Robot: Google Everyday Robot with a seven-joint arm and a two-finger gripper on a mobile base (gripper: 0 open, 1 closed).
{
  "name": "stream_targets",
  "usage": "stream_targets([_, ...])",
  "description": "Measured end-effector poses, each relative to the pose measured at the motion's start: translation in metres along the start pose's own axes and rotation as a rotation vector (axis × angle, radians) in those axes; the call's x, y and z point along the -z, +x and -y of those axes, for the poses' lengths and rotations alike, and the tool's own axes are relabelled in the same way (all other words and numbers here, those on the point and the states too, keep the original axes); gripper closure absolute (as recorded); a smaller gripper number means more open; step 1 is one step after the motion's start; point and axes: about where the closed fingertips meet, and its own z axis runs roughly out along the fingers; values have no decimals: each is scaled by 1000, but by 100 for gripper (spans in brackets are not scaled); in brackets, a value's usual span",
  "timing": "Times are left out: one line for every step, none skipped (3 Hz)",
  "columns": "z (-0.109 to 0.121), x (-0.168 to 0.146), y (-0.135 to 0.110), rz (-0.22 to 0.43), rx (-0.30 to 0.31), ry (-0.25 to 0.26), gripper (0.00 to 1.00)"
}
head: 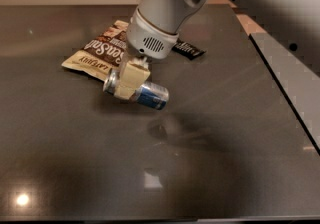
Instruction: Place redbull can upright
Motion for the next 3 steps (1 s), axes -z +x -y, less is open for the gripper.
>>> stream_targets([11, 20, 4, 163, -29, -2, 100])
stream_targets([15, 34, 9, 307, -51, -1, 100])
stream_targets([18, 41, 18, 424, -76, 1, 100])
